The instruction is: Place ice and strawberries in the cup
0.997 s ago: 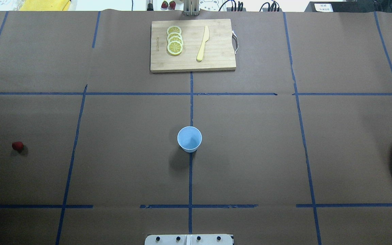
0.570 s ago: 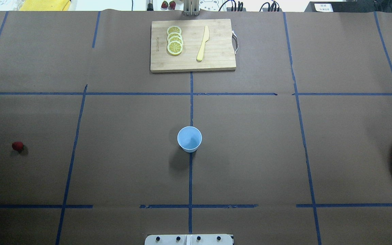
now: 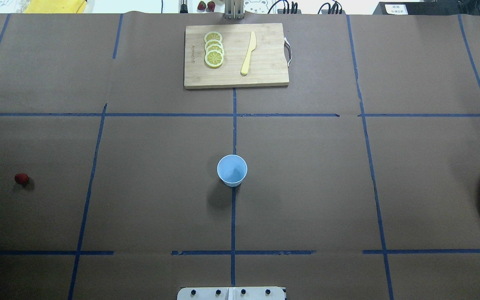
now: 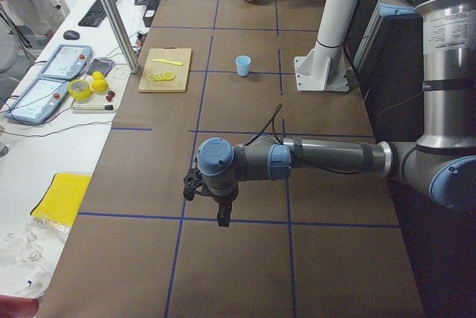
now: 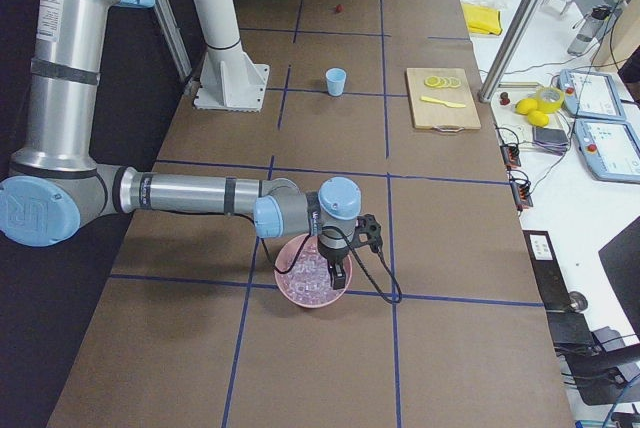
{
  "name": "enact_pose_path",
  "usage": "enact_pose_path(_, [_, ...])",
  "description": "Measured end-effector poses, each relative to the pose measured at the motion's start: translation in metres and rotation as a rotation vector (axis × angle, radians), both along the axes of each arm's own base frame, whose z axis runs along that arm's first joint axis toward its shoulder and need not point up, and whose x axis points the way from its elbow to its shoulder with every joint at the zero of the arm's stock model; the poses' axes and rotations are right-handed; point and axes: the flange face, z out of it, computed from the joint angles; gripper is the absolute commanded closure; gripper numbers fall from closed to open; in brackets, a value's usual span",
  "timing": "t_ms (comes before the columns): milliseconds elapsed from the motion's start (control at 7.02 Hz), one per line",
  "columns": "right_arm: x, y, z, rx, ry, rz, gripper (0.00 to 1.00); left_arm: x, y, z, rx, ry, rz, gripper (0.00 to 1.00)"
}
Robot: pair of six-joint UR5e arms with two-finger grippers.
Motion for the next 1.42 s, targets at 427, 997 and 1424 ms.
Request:
enact_pose_path(427, [-0.014, 0.001, 0.023, 0.023, -0.015, 0.031, 0.08, 0.000, 0.000, 0.001, -0.002, 0.001, 0.000, 0.00])
enact_pose_path(997, [-0.026, 0.010, 0.028, 0.039, -0.039, 0.067, 0.17, 0.000, 0.001, 0.001, -0.003, 0.001, 0.000, 0.00])
enact_pose_path(1424, [-0.025, 0.021, 0.034, 0.034, -0.038, 0.070, 0.71, 0.000, 0.001, 0.002, -0.005, 0.001, 0.000, 0.00])
